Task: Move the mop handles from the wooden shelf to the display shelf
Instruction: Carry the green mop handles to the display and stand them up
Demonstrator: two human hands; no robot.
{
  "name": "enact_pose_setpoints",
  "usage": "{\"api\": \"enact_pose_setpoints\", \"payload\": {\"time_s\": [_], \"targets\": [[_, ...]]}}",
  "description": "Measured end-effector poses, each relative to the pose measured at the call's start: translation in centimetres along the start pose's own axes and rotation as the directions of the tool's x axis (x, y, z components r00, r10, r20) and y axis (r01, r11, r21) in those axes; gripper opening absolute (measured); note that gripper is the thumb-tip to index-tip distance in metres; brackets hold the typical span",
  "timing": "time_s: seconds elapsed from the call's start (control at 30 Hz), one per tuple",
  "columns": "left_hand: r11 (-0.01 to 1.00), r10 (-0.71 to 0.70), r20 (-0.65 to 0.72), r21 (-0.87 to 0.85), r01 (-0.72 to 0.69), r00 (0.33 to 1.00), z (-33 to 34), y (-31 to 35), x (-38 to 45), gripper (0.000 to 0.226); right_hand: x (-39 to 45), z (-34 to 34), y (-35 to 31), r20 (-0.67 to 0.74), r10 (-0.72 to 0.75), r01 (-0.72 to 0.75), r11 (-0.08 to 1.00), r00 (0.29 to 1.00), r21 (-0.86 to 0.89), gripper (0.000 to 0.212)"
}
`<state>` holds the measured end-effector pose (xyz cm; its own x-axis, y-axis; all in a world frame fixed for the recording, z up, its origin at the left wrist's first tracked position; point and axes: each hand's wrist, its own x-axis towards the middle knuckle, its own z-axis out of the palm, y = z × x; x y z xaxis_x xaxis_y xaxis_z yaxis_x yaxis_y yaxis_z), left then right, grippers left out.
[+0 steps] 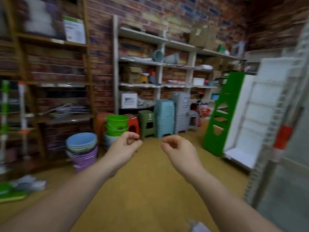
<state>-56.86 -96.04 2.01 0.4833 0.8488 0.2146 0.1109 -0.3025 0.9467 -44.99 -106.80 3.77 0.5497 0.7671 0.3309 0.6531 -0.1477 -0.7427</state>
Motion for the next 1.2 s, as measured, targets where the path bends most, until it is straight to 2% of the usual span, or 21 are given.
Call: {"api": "enact_pose_setpoints", "payload": {"time_s": [0.2, 0.4, 0.53, 0.93, 1.07, 1.2], "targets": [[0.991, -0.092, -0.233, 0.072, 0.111, 0.968, -13.6, -4.8, 2.5, 0.007, 3.9, 13.7, -6.9, 0.153, -0.078, 0.052, 0.985, 0.985, 0.165, 0.021], [0.967, -0.161, -0.410, 0.118, 0.227, 0.898, -22.0, -8.3, 3.5, 0.015, 6.3, 23.4, -11.1, 0.288, -0.156, 0.081, 0.963, 0.945, 0.256, 0.022], [0.947, -0.195, -0.477, 0.135, 0.290, 0.857, -25.3, -10.1, 5.0, 0.016, 8.9, 28.3, -12.6, 0.384, -0.184, 0.057, 0.946, 0.905, 0.318, 0.020], [0.914, -0.279, -0.596, 0.074, 0.398, 0.753, -30.2, -15.6, 17.1, 0.019, 24.6, 38.1, -11.9, 0.501, -0.316, 0.109, 0.910, 0.806, 0.400, 0.022], [0.882, -0.337, -0.653, 0.033, 0.470, 0.679, -33.0, -18.6, 19.5, 0.015, 28.4, 42.9, -12.3, 0.553, -0.318, 0.094, 0.914, 0.770, 0.395, 0.022], [0.881, -0.341, -0.702, -0.006, 0.473, 0.625, -37.5, -21.0, 22.1, 0.012, 30.8, 49.2, -14.7, 0.594, -0.335, 0.085, 0.909, 0.732, 0.408, 0.021]]}}
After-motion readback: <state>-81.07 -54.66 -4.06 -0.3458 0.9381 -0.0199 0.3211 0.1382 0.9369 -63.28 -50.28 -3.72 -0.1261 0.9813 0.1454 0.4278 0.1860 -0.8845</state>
